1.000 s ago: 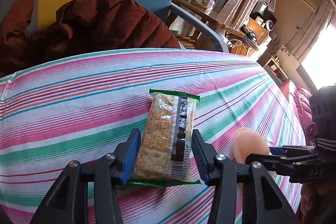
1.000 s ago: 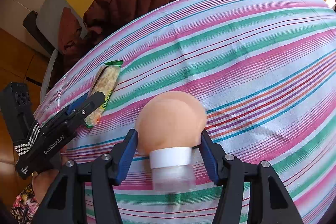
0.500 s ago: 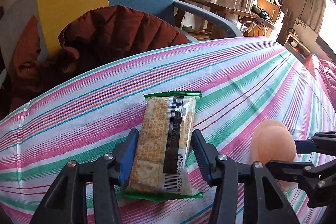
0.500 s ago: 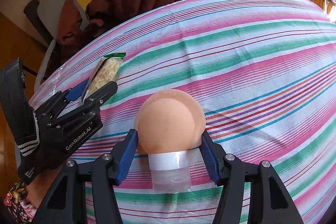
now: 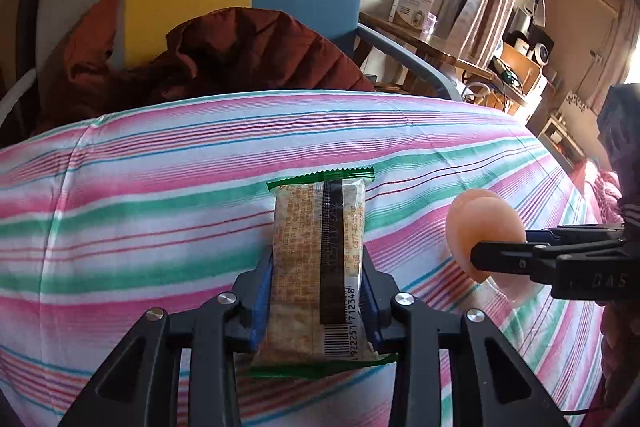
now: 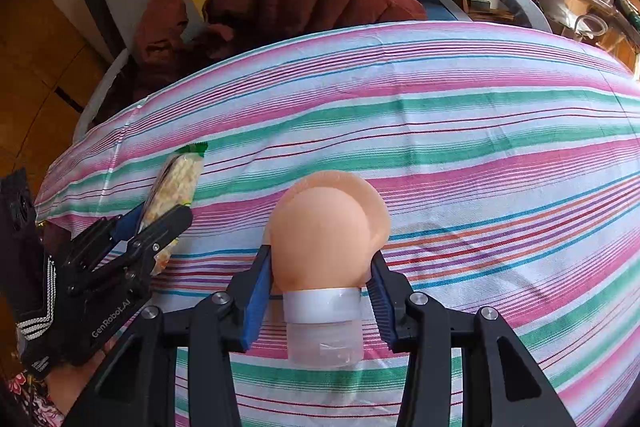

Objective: Organize objects
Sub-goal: 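Carry the cracker packet and peach bottle over the gold tray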

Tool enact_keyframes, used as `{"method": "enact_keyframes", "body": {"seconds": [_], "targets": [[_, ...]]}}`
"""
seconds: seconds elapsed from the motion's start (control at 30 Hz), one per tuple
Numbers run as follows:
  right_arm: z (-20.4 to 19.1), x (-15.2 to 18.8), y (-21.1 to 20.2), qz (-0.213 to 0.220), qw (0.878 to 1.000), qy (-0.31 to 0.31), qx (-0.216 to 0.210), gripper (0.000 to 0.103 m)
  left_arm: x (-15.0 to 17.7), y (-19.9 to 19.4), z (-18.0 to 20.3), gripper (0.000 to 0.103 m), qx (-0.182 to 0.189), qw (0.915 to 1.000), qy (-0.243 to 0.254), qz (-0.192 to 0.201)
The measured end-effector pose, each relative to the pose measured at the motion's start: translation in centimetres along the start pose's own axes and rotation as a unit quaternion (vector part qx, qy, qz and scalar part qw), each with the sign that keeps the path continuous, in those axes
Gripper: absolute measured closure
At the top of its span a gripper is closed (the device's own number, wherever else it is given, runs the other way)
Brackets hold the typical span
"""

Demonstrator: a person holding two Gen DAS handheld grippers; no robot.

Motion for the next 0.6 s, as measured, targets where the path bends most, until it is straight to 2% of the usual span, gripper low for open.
{"method": "enact_keyframes", "body": {"seconds": [0.17,0.33,0.6], "targets": [[-1.4,0.2,-0.3,0.002,0.999,-0.009,-0.031,0.057,2.4,-2.9,-0.9,0.066,-0.001,0.9998,-0.014,0.014],[-2.7,0.9,0.1,0.002,0.999,-0.029,-0.039,0.057,4.7,-6.4,-0.7,0.066,-0.009,0.9994,-0.004,0.033],[-6.0,2.0,1.3,0.0,0.996,-0.072,-0.048,0.057,9.3,-12.2,-1.8,0.066,0.003,0.9985,-0.026,0.047]]}}
Point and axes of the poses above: each gripper's, at about its wrist camera, not at the fingertips, and y roughly the way its jaws point, z to its right, x to its underside, the point moved 1 cm from there along y, roughly the way its jaws point, and after that the axes turned 4 degrees about y, right-handed, at the moved point
